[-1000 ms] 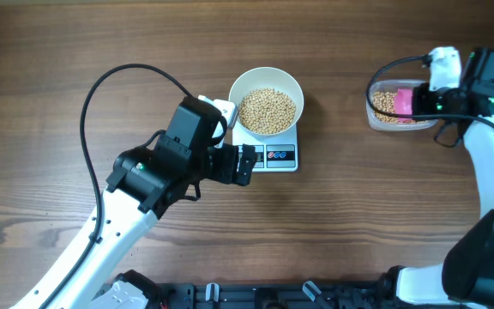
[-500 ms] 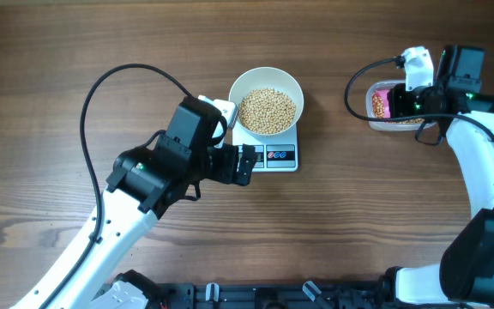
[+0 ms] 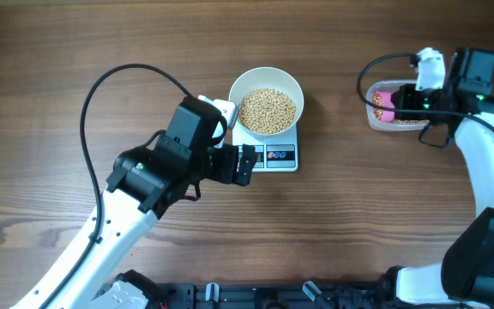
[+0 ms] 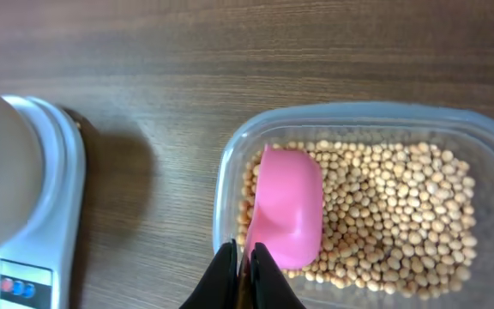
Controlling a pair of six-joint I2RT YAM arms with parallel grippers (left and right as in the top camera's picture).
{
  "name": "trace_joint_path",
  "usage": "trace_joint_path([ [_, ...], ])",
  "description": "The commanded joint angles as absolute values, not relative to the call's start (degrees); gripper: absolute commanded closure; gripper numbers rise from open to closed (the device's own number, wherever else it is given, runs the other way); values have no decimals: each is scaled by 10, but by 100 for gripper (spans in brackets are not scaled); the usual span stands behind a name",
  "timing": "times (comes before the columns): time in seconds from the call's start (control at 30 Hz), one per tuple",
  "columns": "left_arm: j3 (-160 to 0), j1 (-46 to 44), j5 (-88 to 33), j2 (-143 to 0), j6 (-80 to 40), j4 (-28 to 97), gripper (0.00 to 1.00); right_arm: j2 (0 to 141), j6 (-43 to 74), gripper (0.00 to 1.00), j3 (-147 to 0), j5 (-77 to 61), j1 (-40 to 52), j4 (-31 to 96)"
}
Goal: Scoop item into bowl and weigh 150g on scale
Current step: 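Lower the pink scoop into the soybeans in the tub, then sweep the scoop through the soybeans and lift it out filled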
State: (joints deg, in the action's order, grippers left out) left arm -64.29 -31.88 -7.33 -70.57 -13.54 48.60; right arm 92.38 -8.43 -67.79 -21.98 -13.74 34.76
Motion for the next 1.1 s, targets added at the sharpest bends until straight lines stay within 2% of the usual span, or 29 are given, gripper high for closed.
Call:
trace_joint_path([
  [0.0,-641,-321,-68,-705,-124,486,0,933,-36,96,-671,-294,-169,351],
  [1.07,-641,-321,-68,-705,-124,486,0,934,78,96,-671,-506,-367,365],
])
